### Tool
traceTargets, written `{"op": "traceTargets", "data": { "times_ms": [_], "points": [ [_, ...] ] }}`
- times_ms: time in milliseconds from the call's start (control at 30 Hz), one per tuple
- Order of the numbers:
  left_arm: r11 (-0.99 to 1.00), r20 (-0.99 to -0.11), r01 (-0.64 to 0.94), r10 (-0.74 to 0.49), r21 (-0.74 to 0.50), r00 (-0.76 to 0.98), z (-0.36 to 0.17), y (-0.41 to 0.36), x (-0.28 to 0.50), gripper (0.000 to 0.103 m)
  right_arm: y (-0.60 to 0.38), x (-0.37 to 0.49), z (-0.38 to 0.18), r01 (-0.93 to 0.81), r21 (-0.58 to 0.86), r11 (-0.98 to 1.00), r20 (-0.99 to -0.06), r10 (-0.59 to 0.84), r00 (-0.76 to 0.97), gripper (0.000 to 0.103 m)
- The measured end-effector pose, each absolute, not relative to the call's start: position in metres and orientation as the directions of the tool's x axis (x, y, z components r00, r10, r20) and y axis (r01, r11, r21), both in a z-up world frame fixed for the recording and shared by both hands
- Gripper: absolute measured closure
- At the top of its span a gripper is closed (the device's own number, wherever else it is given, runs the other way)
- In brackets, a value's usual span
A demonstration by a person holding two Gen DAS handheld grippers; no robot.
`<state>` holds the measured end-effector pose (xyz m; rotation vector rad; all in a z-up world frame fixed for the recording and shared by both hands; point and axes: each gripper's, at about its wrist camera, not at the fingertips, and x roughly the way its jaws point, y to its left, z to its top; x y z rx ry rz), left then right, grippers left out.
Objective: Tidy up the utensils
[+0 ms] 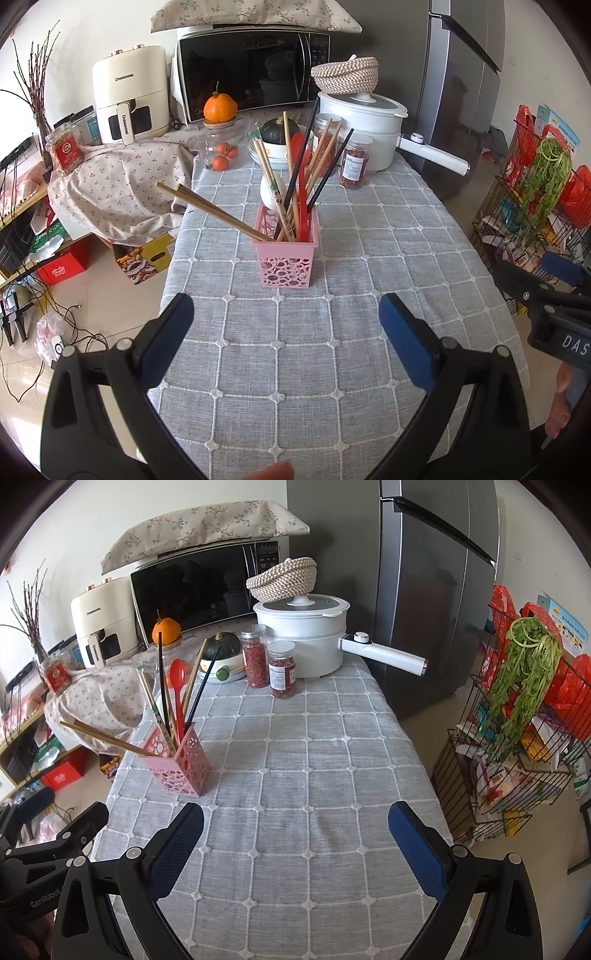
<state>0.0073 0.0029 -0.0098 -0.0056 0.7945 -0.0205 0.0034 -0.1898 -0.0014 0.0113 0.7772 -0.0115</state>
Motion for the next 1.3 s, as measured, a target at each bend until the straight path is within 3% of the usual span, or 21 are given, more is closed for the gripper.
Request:
{"op": "traceTargets", "data": {
  "times_ms": [1300],
  "points": [
    [0.999, -0.707, -0.003, -0.022, -0.033, 0.707, -0.0061, 0.0076, 0.0080, 0.003, -0.1859, 0.0069, -0.0084, 0.007, 0.014, 1.000, -0.721, 0.005, 0.693, 0.002]
  ]
}}
